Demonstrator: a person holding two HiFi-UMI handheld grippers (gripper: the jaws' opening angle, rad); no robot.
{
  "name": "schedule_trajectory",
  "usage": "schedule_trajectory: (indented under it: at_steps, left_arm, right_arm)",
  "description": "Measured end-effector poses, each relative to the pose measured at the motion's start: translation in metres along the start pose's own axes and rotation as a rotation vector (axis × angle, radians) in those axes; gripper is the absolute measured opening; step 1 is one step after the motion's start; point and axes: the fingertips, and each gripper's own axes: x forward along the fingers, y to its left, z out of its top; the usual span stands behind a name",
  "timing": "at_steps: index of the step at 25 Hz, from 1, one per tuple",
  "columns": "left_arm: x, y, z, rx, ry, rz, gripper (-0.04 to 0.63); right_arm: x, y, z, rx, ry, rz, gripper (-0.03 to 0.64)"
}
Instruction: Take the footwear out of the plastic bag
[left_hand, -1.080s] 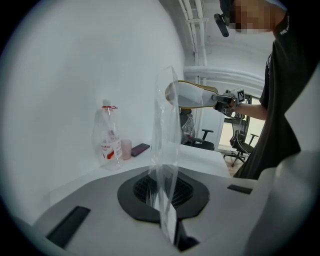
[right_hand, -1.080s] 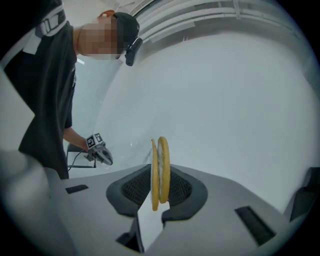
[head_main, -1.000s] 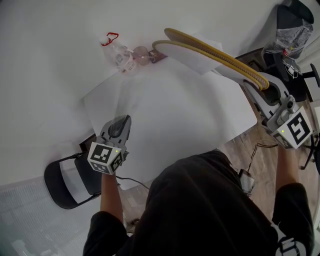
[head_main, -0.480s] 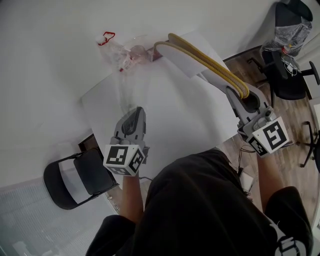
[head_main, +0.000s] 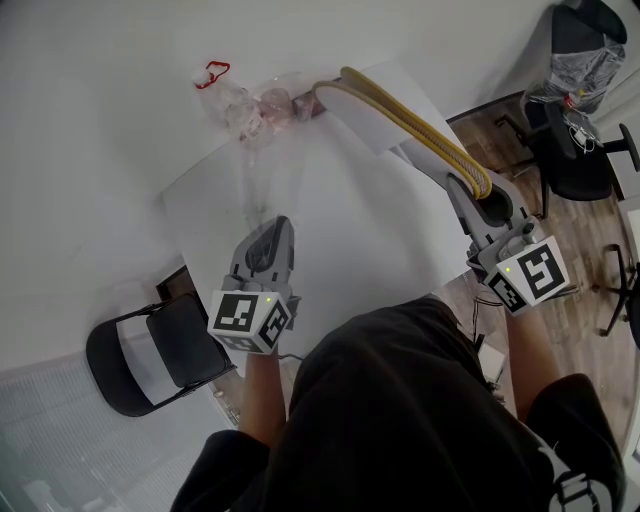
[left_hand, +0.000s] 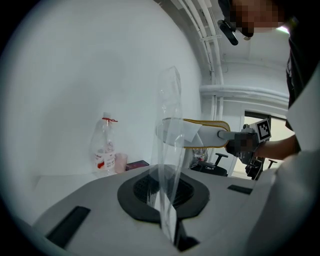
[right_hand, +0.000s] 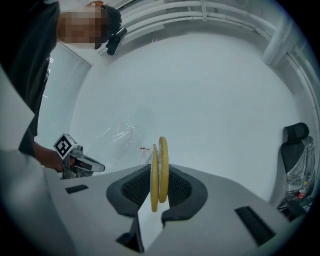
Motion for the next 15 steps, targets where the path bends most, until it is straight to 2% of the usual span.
schedule_trajectory:
  at_steps: [15]
  left_arm:
    - [0.0023, 0.0003, 0.0004, -0.005, 0.007, -0.014, 0.021]
  right_arm:
    - [0.0012, 0.0004, 0.0008, -0.003, 0.006, 0.029, 0.072]
